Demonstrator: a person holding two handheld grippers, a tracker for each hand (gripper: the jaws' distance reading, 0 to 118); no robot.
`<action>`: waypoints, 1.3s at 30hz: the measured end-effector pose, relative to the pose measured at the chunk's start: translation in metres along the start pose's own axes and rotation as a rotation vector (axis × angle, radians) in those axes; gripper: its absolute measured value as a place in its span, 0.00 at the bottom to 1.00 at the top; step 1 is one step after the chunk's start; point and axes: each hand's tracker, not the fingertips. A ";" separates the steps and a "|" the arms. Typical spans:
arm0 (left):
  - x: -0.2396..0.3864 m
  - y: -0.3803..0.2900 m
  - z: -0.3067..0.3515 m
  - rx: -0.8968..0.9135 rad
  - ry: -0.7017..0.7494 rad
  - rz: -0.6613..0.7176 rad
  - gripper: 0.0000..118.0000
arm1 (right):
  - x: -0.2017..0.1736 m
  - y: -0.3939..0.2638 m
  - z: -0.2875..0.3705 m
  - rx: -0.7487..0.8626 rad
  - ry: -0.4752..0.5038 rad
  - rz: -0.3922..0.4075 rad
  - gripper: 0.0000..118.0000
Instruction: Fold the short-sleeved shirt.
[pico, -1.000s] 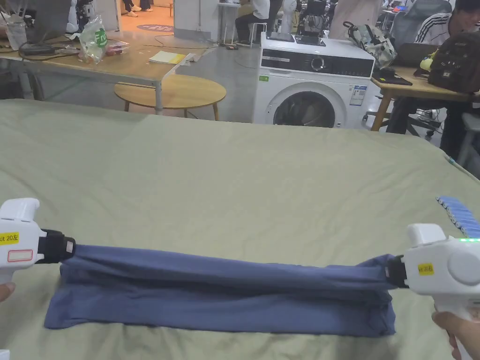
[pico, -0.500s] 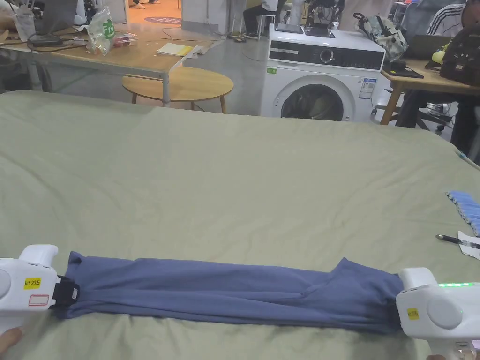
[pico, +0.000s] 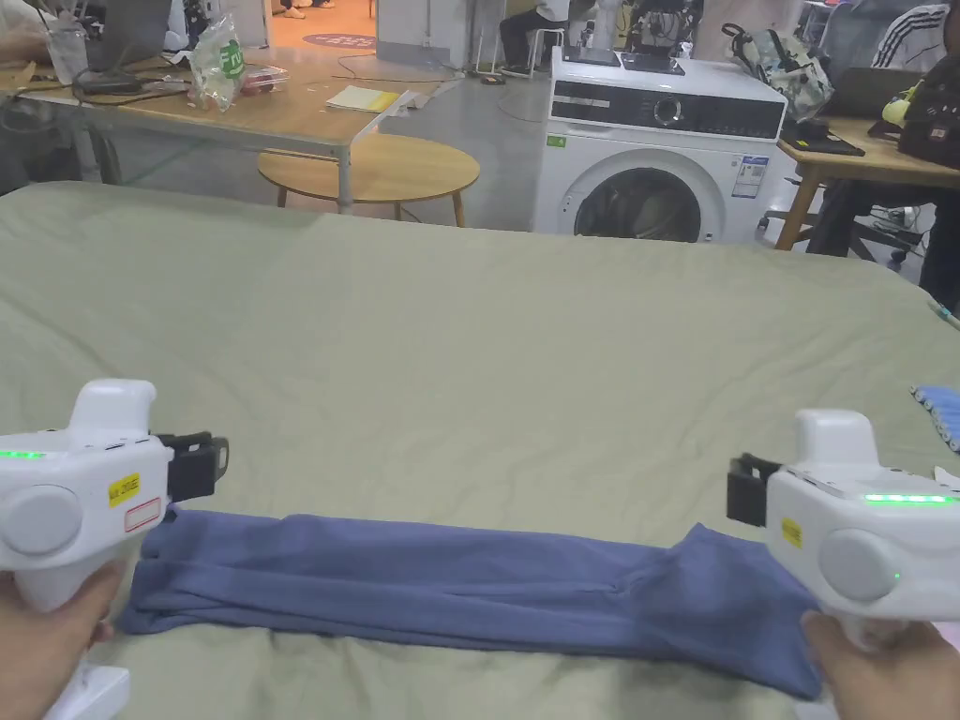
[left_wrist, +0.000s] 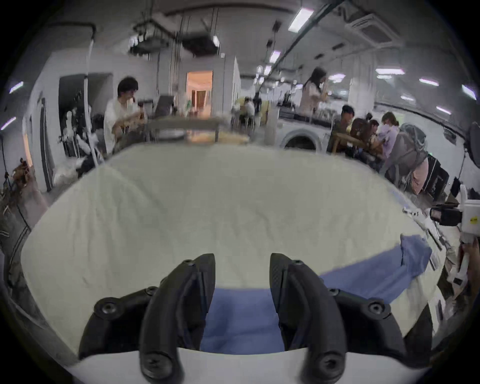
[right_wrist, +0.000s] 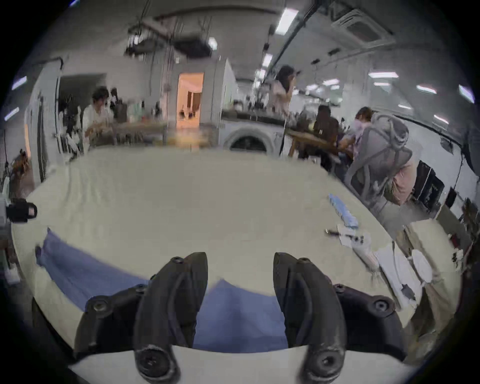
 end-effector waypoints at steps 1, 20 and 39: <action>0.008 0.002 0.003 0.045 -0.003 0.001 0.34 | -0.006 0.001 0.001 0.061 0.028 -0.039 0.45; -0.035 0.009 0.036 0.072 -0.034 0.080 0.00 | -0.130 0.023 0.021 0.401 0.079 -0.004 0.00; -0.163 -0.089 -0.079 -0.526 -0.684 0.788 0.48 | -0.190 0.009 -0.009 0.279 0.221 0.100 0.00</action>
